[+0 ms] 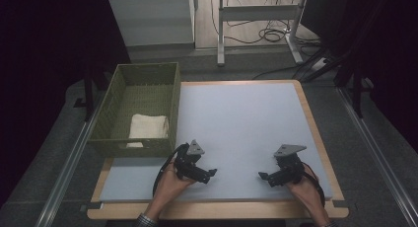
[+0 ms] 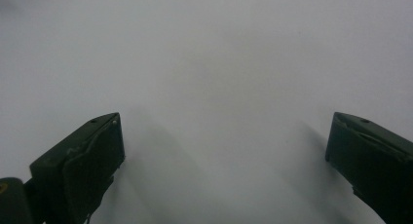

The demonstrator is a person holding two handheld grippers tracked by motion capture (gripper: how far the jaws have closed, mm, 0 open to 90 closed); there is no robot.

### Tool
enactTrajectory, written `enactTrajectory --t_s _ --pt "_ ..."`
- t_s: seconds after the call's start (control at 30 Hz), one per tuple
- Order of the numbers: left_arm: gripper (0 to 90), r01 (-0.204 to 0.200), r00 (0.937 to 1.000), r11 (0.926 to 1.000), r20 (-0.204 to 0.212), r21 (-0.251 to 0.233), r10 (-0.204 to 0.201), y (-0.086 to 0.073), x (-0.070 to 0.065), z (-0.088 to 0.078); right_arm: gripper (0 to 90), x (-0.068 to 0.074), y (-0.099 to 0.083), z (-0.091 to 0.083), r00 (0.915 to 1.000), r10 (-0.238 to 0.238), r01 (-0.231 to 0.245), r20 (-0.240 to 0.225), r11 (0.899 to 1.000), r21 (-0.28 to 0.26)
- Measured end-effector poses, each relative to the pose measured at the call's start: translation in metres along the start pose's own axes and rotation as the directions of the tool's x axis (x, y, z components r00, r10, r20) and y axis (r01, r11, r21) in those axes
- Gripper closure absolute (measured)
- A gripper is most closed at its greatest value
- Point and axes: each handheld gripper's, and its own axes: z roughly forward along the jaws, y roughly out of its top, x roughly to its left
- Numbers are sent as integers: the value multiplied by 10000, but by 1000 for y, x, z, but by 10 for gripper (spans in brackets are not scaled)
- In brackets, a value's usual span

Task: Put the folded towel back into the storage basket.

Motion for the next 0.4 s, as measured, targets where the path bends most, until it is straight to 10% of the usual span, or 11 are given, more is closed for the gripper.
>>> enactTrajectory --t_s 0.4 --pt "6 -120 9996 9996 -251 266 127 -13 0 8 2 2 -2 2 9995 -69 75 302 9998 -197"
